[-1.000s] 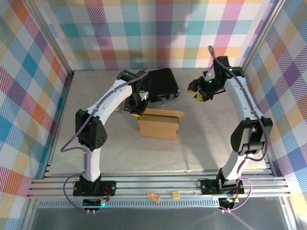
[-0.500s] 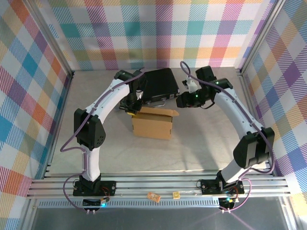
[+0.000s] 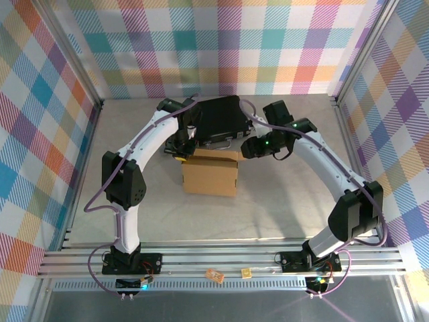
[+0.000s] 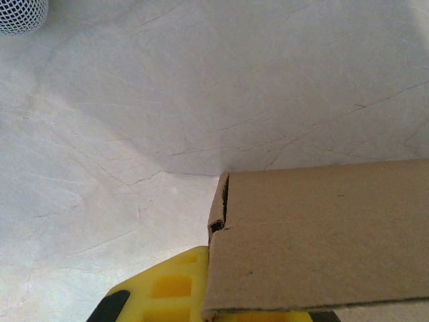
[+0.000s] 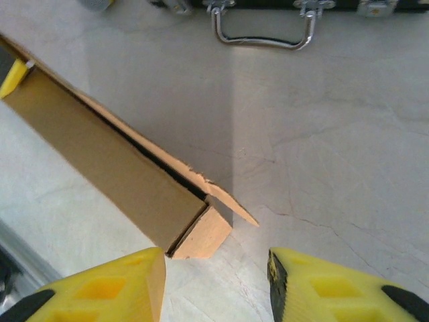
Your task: Fold the paper box
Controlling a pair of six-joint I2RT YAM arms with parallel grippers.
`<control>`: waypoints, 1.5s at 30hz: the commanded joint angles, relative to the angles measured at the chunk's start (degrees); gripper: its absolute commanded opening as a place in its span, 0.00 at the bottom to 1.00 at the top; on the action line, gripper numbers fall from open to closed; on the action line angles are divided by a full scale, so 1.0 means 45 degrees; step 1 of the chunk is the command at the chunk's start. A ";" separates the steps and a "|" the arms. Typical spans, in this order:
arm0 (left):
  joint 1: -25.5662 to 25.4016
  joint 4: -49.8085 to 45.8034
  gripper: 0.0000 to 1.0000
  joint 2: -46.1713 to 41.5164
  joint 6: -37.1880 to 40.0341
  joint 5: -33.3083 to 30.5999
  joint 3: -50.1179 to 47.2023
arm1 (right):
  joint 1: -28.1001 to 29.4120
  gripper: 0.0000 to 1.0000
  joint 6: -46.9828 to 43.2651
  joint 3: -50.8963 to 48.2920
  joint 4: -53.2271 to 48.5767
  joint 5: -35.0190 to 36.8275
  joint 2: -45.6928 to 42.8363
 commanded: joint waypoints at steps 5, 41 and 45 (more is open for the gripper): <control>0.0113 0.0215 0.00 -0.0441 -0.0173 -0.0144 -0.0372 | 0.0053 0.47 -0.1317 -0.0814 0.1278 0.1080 -0.0653; 0.0210 0.0408 0.00 -0.0397 -0.0222 -0.0162 -0.0355 | -0.0149 0.33 -0.2980 0.2970 -0.2614 -0.0595 0.3133; 0.0210 0.0390 0.00 -0.0419 -0.0213 -0.0159 -0.0356 | -0.0144 0.42 -0.3176 0.2901 -0.1921 -0.0377 0.2727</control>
